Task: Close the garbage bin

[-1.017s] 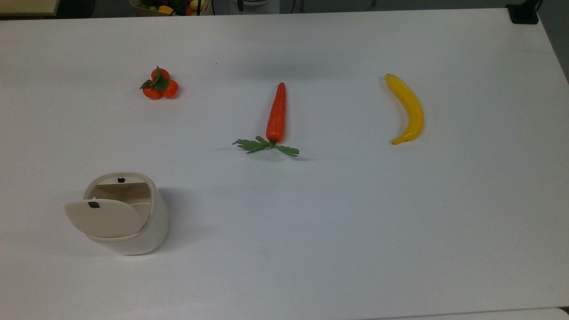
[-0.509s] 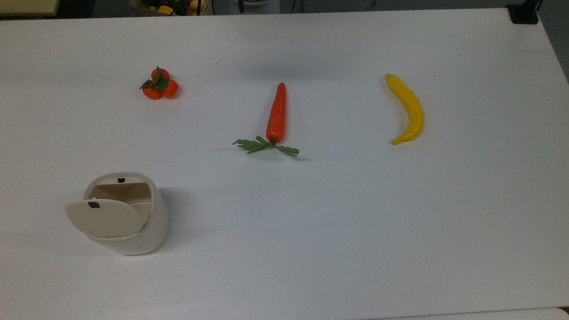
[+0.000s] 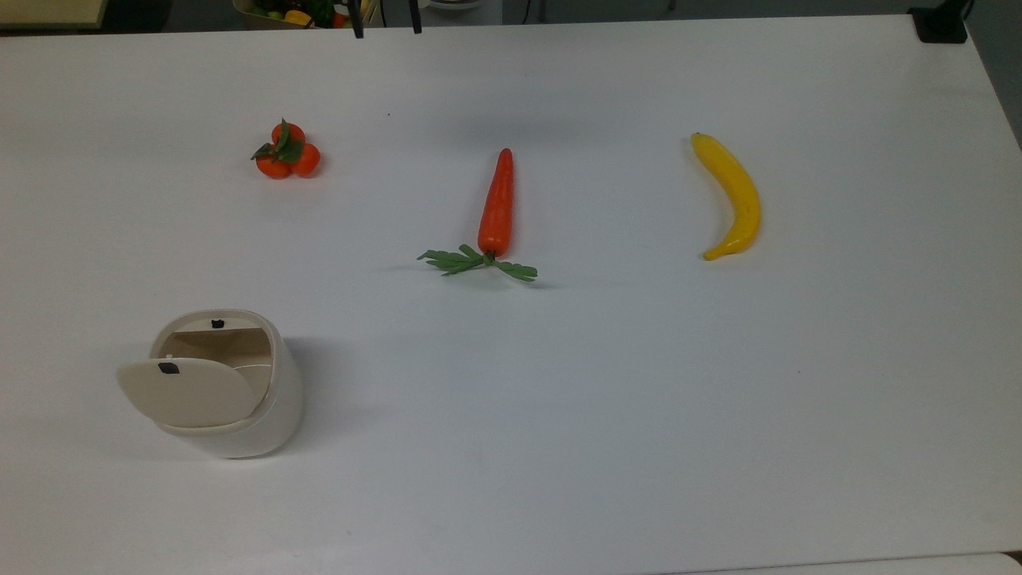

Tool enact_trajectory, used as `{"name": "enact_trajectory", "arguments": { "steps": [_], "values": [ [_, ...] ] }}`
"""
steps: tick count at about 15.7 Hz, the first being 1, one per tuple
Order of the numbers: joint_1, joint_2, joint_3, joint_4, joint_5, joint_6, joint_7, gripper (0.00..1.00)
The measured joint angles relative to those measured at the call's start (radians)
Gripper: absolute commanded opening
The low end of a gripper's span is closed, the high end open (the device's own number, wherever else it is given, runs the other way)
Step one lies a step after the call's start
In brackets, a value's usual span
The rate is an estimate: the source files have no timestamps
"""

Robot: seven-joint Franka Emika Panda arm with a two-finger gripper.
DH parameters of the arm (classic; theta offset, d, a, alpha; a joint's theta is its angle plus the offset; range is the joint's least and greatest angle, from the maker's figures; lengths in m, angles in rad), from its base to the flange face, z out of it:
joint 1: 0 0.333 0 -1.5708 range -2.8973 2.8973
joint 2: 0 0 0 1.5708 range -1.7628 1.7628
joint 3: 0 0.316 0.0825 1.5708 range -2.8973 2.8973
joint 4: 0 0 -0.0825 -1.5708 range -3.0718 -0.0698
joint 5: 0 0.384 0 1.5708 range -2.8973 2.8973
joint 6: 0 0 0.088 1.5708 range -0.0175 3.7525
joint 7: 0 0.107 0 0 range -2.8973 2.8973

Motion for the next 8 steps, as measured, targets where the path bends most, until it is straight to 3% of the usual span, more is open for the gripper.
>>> {"name": "enact_trajectory", "arguments": {
  "steps": [3, 8],
  "values": [
    [-0.004, 0.0, 0.0, 0.0, 0.021, 0.0, -0.017, 0.0],
    [-0.008, 0.001, -0.001, 0.0, 0.036, 0.0, -0.074, 0.0]
  ]
}}
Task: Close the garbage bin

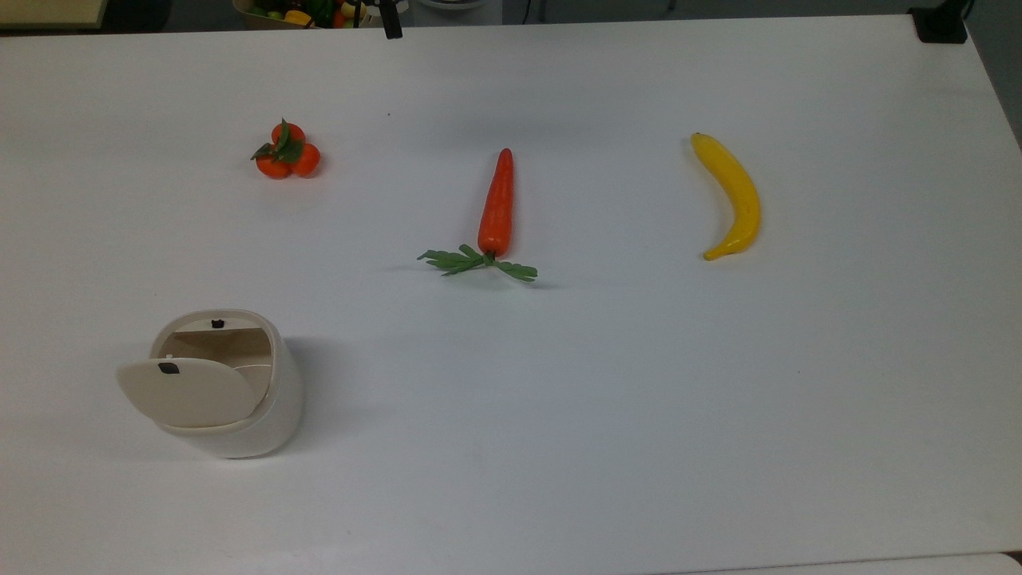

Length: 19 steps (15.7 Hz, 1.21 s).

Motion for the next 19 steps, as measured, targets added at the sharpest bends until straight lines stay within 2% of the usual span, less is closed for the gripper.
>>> {"name": "enact_trajectory", "arguments": {
  "steps": [5, 8, 15, 19],
  "values": [
    [-0.012, 0.002, -0.001, 0.0, 0.038, 0.015, -0.004, 0.0],
    [-0.023, 0.016, -0.003, 0.0, 0.081, 0.118, -0.004, 0.0],
    [-0.028, 0.078, -0.022, 0.01, 0.086, 0.316, 0.028, 0.0],
    [-0.042, 0.138, -0.026, 0.071, 0.086, 0.341, 0.086, 0.0]
  ]
}}
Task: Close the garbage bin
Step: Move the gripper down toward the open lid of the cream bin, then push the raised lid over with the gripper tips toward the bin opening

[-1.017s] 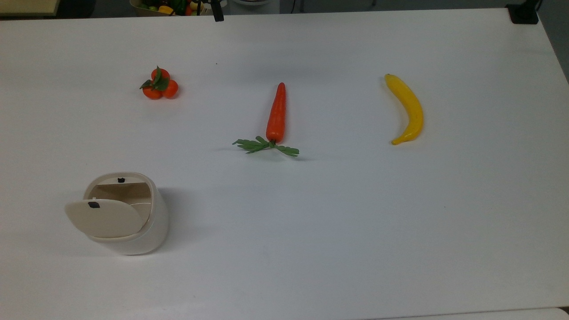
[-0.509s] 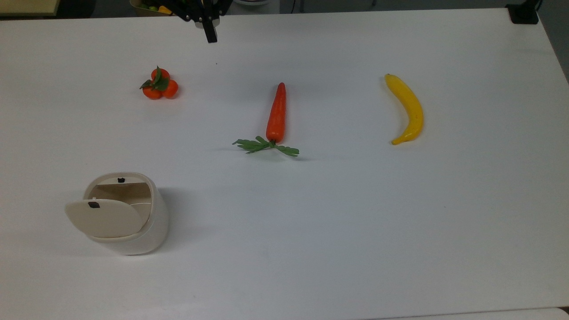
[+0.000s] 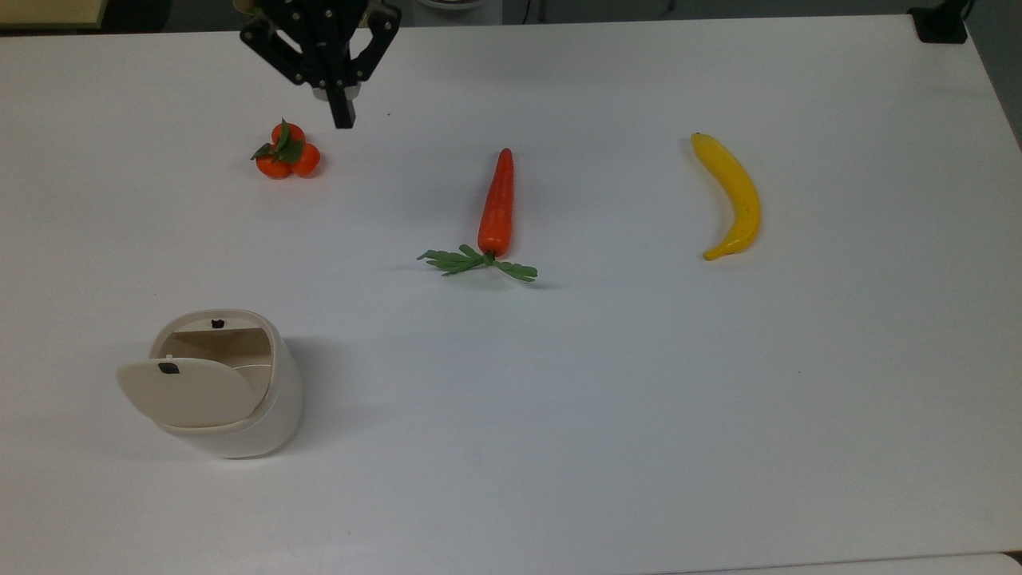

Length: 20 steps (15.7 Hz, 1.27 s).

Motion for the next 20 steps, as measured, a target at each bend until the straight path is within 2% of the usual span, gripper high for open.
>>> {"name": "enact_trajectory", "arguments": {
  "steps": [3, 6, 17, 20],
  "values": [
    [-0.026, 0.073, 0.0, 0.088, 0.0, 0.008, 0.05, 0.0],
    [-0.043, 0.132, 0.0, 0.145, 0.0, 0.101, 0.084, 0.0],
    [-0.053, 0.328, 0.0, 0.159, 0.0, 0.65, 0.129, 0.0],
    [-0.066, 0.373, 0.0, 0.16, 0.0, 0.755, 0.13, 0.0]
  ]
}}
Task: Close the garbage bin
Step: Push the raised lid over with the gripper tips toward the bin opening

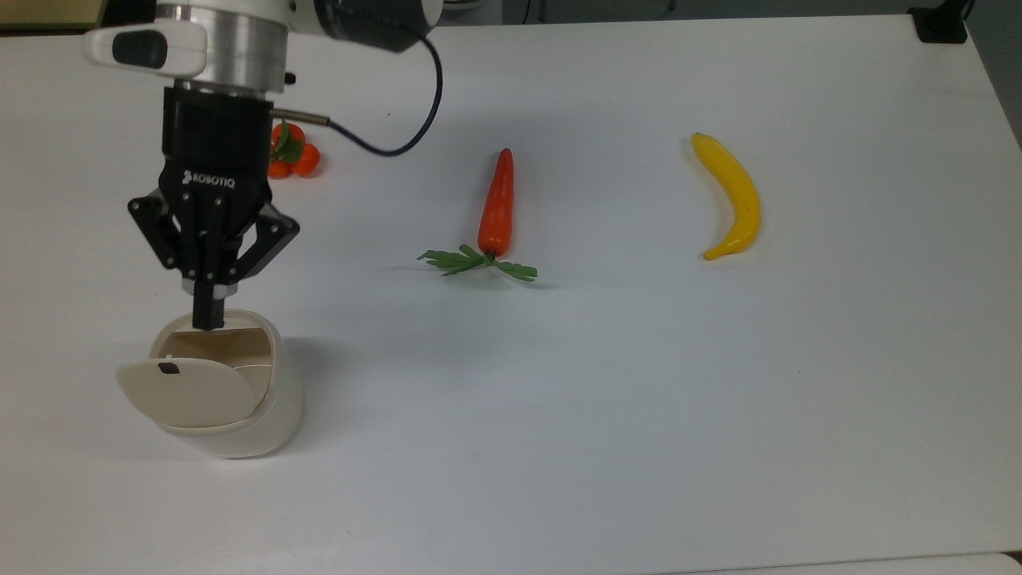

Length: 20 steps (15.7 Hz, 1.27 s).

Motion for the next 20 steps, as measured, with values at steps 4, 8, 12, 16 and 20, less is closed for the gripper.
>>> {"name": "enact_trajectory", "arguments": {
  "steps": [4, 8, 12, 16, 20],
  "values": [
    [-0.021, 0.052, 0.0, 0.003, 0.0, 0.091, 0.0, 0.0],
    [-0.032, 0.097, 0.0, 0.018, 0.0, 0.137, 0.0, 0.0],
    [-0.042, 0.116, 0.0, 0.03, 0.0, 0.14, 0.0, 0.0],
    [-0.049, 0.133, 0.0, 0.037, 0.0, 0.16, 0.0, 0.0],
    [-0.05, 0.153, 0.0, 0.038, 0.0, 0.188, 0.0, 0.0]
  ]
}}
